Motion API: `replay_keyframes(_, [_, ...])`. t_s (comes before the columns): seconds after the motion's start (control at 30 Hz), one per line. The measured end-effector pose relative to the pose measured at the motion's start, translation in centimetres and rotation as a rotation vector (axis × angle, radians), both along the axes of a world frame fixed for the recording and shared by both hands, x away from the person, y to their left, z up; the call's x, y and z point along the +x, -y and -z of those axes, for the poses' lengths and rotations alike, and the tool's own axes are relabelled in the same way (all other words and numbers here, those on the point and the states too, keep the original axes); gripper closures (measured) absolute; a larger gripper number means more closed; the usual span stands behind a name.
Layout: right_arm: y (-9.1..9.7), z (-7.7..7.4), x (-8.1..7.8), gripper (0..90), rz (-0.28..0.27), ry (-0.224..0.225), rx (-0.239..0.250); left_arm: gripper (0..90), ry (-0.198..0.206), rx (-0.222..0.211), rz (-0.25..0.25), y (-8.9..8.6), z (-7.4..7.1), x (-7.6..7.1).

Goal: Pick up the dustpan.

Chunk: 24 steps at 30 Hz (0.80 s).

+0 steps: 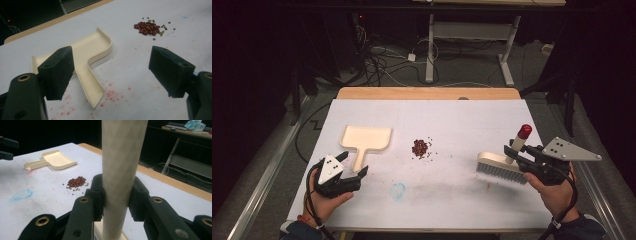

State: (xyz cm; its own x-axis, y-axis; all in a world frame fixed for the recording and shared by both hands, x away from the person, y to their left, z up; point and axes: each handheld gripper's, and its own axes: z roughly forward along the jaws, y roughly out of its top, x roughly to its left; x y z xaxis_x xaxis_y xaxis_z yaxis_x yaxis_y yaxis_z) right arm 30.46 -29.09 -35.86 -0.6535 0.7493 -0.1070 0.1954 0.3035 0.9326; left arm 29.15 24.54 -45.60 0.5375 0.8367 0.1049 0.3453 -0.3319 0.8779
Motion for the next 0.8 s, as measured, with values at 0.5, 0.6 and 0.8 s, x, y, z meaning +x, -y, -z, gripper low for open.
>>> replay_keyframes(0.5, [-0.4,-0.2,-0.1,69.8,0.003,0.014,-0.004,20.4,-0.063,0.098,-0.046,0.2,-0.1,0.1])
replay_keyframes(0.6, [-0.7,-0.1,0.2,69.8,-0.004,0.008,-0.008,20.2,-0.173,0.093,-0.111,-0.5,-0.5,1.1])
replay_keyframes(0.8, [-1.0,0.2,0.7,69.7,-0.005,-0.008,-0.012,20.9,-0.273,0.082,-0.138,-0.4,0.0,3.3])
